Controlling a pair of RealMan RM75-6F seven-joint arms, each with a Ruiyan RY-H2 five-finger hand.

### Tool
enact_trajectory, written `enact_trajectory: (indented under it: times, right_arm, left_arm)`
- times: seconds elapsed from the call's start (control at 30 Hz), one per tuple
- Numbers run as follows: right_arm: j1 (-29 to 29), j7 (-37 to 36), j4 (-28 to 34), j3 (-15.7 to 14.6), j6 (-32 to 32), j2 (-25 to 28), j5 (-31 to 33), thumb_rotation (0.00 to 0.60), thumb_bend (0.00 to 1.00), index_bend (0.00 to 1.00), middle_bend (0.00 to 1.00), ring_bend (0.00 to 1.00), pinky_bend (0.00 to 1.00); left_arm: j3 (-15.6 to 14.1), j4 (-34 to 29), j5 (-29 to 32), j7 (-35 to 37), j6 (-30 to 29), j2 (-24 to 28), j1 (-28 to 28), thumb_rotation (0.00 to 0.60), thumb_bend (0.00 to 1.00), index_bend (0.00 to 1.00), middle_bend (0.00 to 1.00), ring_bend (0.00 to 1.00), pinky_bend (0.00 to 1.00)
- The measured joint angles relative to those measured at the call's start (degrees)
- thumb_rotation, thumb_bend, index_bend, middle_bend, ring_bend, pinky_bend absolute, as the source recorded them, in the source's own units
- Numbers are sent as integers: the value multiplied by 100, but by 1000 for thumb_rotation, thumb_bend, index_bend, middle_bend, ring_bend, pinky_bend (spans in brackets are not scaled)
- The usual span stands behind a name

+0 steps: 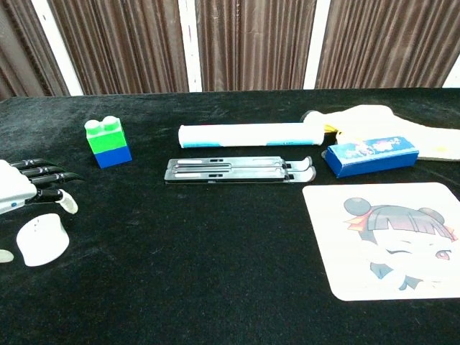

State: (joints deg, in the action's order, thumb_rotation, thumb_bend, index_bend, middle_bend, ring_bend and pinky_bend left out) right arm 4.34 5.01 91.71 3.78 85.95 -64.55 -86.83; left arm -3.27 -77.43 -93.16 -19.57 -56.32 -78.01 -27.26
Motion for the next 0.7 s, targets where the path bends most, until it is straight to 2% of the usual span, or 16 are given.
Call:
enact_trajectory:
  times: [0.3,0.7]
  right_arm:
    - [2,-39,-22,4,-9,-3,9,600,134,247,0,0,0]
    - [9,-29,-65,4,-8,-37,-3,600,134,247,0,0,0]
  left_arm:
    - [-4,93,147,-113,100,-176,-48,600,216,477,0,0,0]
    - [5,133,207,24,-115,-196,-34,600,246,522,0,0,0]
